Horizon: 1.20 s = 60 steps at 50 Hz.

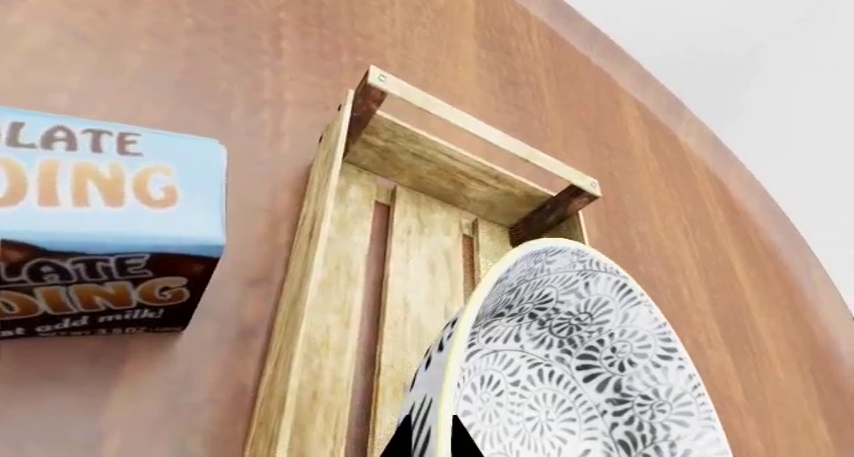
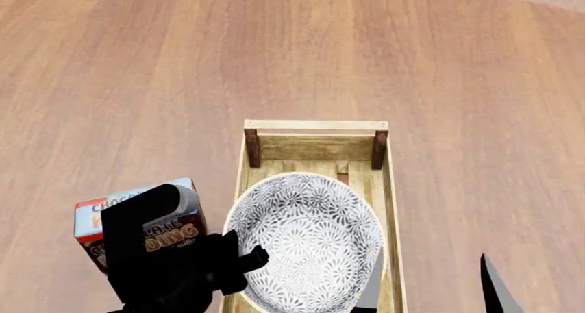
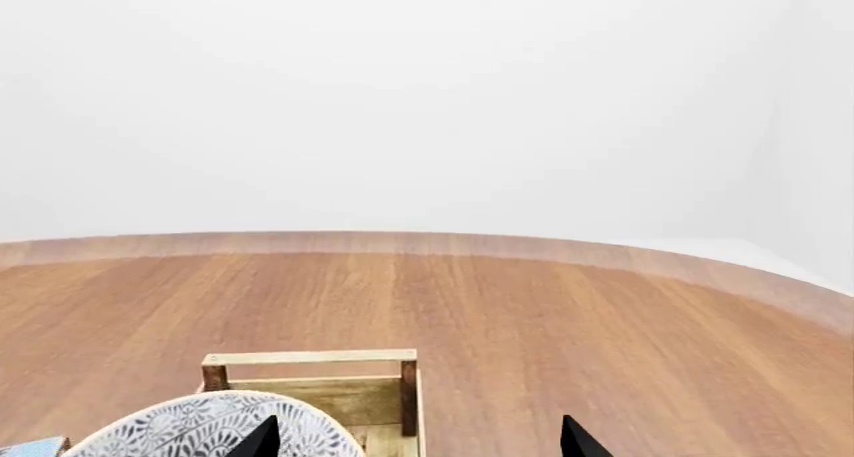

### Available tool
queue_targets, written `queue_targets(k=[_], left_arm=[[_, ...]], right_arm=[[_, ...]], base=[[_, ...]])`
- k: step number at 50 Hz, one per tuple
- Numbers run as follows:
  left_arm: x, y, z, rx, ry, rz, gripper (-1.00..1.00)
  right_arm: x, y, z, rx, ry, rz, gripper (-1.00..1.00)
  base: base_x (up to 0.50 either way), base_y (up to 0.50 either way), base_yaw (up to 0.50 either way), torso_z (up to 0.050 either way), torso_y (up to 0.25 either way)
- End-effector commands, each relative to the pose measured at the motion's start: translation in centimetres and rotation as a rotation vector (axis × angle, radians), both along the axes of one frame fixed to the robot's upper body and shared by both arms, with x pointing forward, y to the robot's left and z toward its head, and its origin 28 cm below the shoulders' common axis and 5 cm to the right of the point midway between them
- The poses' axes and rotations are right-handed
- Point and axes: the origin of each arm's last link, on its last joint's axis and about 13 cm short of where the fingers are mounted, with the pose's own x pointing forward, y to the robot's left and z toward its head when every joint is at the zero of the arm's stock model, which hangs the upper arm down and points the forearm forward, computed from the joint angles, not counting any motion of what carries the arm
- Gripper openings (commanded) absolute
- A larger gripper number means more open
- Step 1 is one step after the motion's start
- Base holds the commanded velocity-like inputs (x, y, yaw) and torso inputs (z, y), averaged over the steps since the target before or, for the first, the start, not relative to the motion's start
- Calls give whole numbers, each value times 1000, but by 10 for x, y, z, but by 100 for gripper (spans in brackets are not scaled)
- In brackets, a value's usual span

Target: Pick up the bowl on the left and put it in the tray.

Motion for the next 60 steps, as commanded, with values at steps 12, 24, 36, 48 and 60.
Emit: queue_targets(k=[12,24,36,48,60], left_arm=[[2,-14,-3,-79,-9,-67,-100],[6,-13,-7,-102,-28,-56,-100],[10,-13,-11,-136,-57,-73,-100],[11,-13,-17,-142,-51,-69,-100],[14,-13,-26,-141,-44,-68,-100]], right_arm=[[-1,-2,3,3,-25,-1,100],[0,-2,2,-9,-20,6,100],[1,-2,1,-10,-17,4,100],[1,-2,1,-8,-15,5,100],[0,-2,1,-6,-18,6,100]], base=[[0,0,0,0,0],[0,0,0,0,1],[0,0,0,0,0],[0,0,0,0,1],[0,0,0,1,0]])
